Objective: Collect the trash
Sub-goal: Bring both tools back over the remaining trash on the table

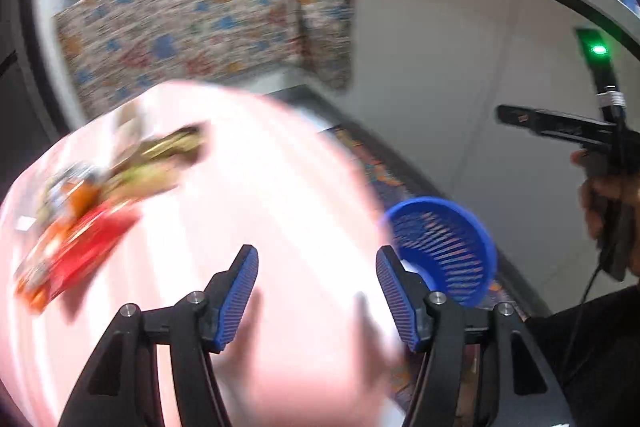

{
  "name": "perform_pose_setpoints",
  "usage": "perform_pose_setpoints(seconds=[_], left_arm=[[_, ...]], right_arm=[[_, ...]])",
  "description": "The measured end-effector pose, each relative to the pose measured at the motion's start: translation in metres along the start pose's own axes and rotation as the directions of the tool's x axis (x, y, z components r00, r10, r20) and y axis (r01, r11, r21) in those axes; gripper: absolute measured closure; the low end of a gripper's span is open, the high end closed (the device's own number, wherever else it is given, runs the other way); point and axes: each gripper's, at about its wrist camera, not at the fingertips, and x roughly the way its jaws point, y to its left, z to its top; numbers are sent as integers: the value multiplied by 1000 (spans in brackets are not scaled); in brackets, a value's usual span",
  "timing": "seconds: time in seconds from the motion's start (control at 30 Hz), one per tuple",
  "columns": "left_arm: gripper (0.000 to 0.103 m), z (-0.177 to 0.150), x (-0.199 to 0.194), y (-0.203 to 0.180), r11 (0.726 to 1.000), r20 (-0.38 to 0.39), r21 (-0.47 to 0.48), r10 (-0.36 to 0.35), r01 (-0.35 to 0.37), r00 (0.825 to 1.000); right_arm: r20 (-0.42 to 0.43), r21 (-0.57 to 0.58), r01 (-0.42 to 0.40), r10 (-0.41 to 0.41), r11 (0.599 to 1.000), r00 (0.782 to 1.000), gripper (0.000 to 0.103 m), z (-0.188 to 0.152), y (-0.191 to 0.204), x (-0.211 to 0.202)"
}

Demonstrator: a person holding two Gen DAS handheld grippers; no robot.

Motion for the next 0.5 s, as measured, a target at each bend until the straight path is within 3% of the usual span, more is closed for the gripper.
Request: perform_pose_setpoints(seconds=[0.17, 0.33, 0.5], left_arm=[[40, -38, -26, 81, 990, -36, -93, 106, -109, 994], [41, -69, -52, 151, 971, -58, -149, 178, -185, 982], [40, -88, -56, 199, 959, -103, -160, 221, -235, 970]], right_arm=[[-17, -81, -150, 149, 985, 989, 3, -4, 83, -1], [-112, -177, -329, 313, 928, 943, 3, -29, 185, -4], [-177, -260, -395, 359, 881, 916, 3, -53, 265, -2]])
